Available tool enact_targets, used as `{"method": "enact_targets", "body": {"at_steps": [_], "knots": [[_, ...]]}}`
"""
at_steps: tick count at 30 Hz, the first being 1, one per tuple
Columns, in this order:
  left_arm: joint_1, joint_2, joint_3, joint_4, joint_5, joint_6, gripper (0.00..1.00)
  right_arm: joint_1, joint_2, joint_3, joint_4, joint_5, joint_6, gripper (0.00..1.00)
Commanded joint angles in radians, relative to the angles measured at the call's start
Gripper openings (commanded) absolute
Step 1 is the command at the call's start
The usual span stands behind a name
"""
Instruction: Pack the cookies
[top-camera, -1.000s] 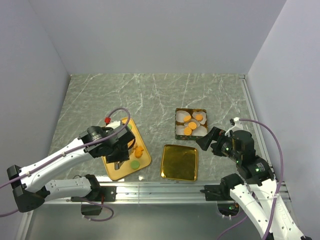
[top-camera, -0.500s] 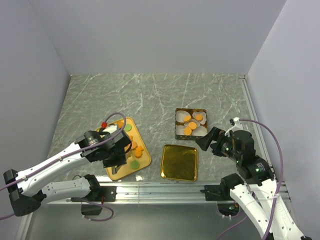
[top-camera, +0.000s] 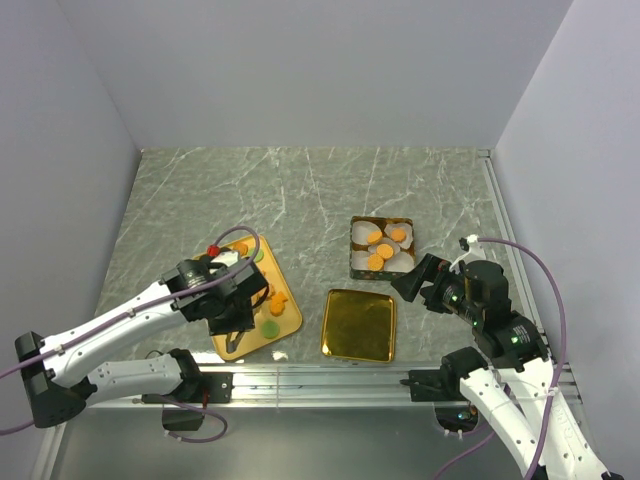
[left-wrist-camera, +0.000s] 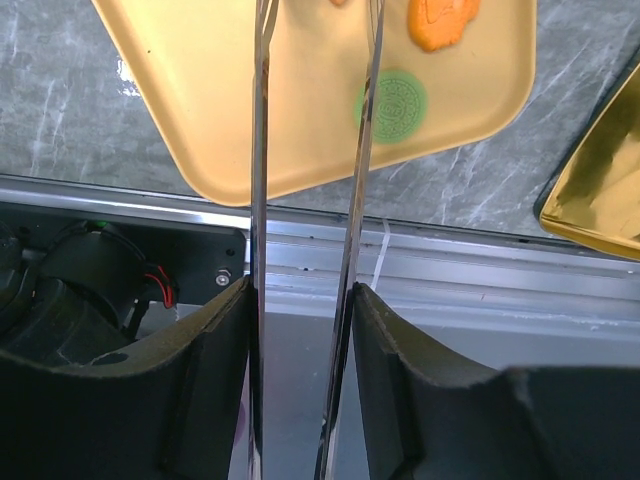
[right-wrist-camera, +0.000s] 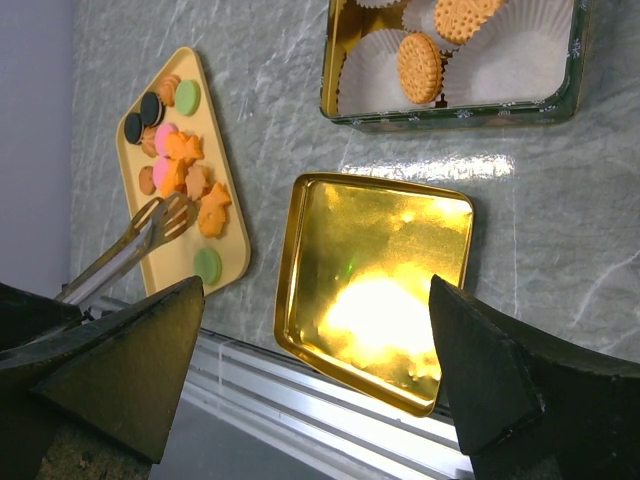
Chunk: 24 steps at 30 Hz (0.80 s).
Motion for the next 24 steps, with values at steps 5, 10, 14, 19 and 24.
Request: {"method": "enact_targets", "body": {"at_steps": [5,10,14,19,24], "knots": [[0.001,0.037,0.02,-0.011,-0.015,-0.002,0.46,0.006,-0.008,-0.007,0.018,-0.003,-0.001,1.0],[0.001,0.042,0.053,-0.02,-0.023,0.003,0.4,0.004,-0.008,-0.007,0.018,-0.001,-0.001,1.0],[0.001,0.036,0.067,-0.02,-0.028,0.012,0.36,0.006,-0.008,-0.01,0.023,-0.001,0.001,1.0],[0.001,0.037,0.095,-0.02,-0.026,0.014,0.34,0.006,-0.008,-0.01,0.023,0.0,0.001,1.0],[0.001,0.062,0.161,-0.022,-0.038,0.038,0.34,0.004,-0.014,-0.008,0.02,0.005,0.001,1.0]]}}
